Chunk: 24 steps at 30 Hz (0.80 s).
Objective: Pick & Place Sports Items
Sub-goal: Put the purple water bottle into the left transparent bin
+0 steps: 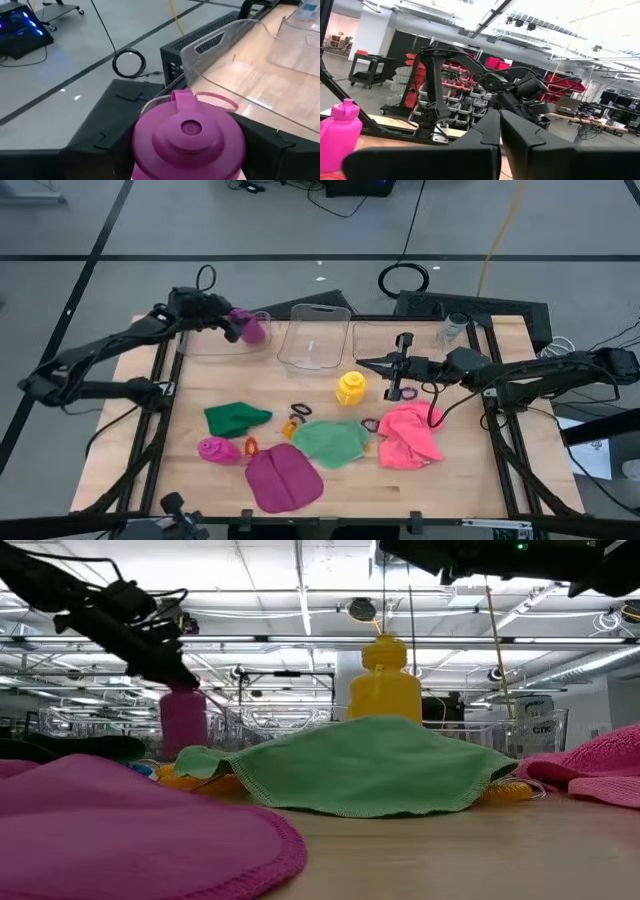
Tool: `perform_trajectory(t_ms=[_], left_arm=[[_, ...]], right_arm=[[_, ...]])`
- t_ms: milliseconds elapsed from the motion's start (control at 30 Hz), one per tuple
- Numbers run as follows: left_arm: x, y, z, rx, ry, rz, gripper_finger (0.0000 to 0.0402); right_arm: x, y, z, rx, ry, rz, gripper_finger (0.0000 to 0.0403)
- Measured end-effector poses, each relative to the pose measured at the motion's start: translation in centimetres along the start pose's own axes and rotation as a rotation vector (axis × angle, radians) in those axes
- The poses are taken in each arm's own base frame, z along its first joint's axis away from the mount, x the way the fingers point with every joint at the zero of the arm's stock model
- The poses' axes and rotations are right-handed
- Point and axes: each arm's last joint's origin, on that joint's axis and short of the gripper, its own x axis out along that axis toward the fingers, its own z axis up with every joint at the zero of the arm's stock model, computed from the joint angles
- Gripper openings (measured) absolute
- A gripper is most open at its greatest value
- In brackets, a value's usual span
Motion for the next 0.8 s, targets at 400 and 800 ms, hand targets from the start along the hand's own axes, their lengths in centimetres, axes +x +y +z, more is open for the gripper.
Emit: perform_trajectory(t_ms=[400,800], left_arm=[[1.4,0.2,-0.4,-0.010,0.002,-0.039,0.0214],[1.6,0.2,-0.4,-0.012,0.001,-0.041,0.0214]], right_arm=[[0.0,0.0,0.0,0.000,0.000,0.000,0.0000],[0.0,0.0,0.0,-0.003,0.000,0.000,0.0000]])
